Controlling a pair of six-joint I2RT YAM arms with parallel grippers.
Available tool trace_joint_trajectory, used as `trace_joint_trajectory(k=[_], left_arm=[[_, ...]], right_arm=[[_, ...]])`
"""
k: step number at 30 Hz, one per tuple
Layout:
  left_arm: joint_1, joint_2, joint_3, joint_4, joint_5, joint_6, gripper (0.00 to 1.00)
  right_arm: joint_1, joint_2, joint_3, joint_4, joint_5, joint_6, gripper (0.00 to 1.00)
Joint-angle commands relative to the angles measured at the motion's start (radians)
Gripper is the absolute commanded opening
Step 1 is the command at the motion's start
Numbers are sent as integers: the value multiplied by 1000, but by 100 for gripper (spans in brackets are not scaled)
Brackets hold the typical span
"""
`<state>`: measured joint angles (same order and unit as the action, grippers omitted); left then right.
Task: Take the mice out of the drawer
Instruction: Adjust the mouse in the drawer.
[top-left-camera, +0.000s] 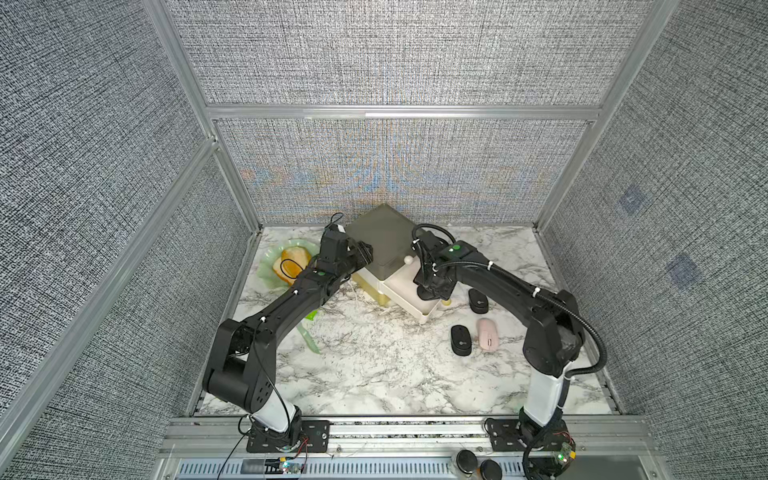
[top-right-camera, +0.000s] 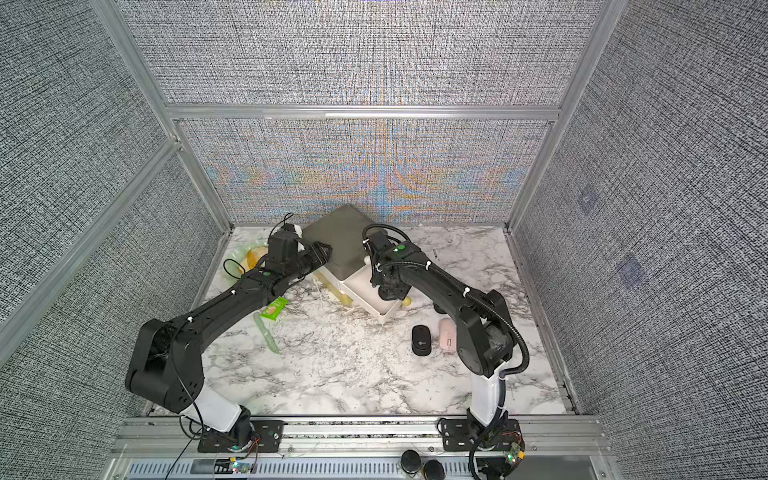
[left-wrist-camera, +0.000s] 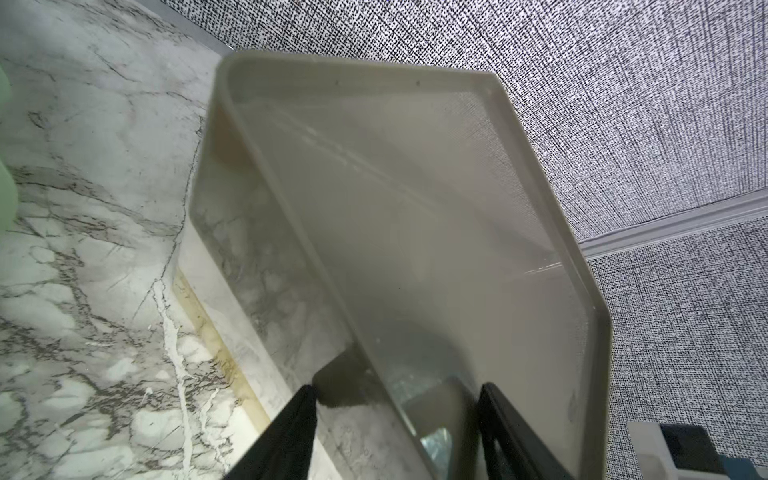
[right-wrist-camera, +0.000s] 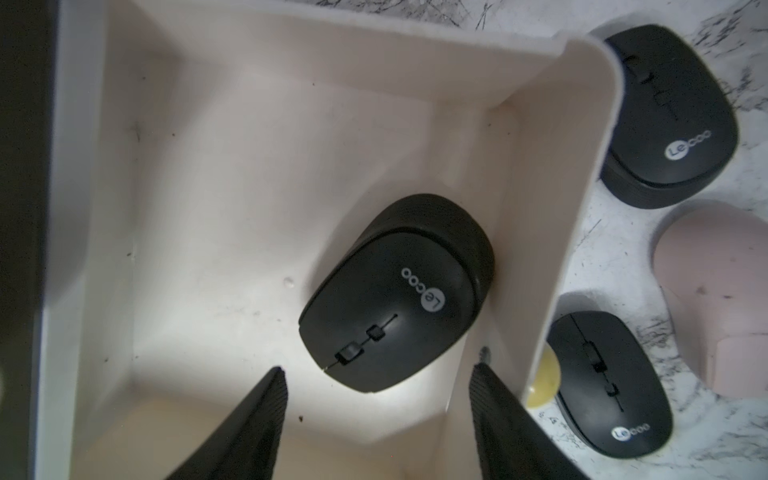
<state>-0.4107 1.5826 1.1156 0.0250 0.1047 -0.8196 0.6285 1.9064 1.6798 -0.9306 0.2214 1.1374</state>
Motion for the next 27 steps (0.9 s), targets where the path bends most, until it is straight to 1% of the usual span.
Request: trace_joint_trajectory(k=[1,3,7,13,16,21,23,25,27], left_arm=[[0,9,-2,-46,16,17,63],[0,13,1,-50,17,17,63],[0,12,0,-47,14,14,63],[0,17,0,-46,10,11,63],[0,19,1,-50,8,11,63],[2,13,-1,-49,6,11,63],[2,13,0,-50,6,11,63],[2,13,-3,-46,8,10,63],[1,14,0,-51,12,10,63]], right_arm=[[-9,14,-5,-20,6,74,73],[-21,27,-12,-2,-23,83,74],[-30,55,26,-11,2,72,76],[-46,100,70,13,-16,38,76],[-43,107,93,-3,1,19,75],[-50,85,53,13,-13,3,76],[-50,89,45,51,-55,-56,76],[-47,97,82,7,-50,-96,78],[-45,83,86,7,-52,-171,81]])
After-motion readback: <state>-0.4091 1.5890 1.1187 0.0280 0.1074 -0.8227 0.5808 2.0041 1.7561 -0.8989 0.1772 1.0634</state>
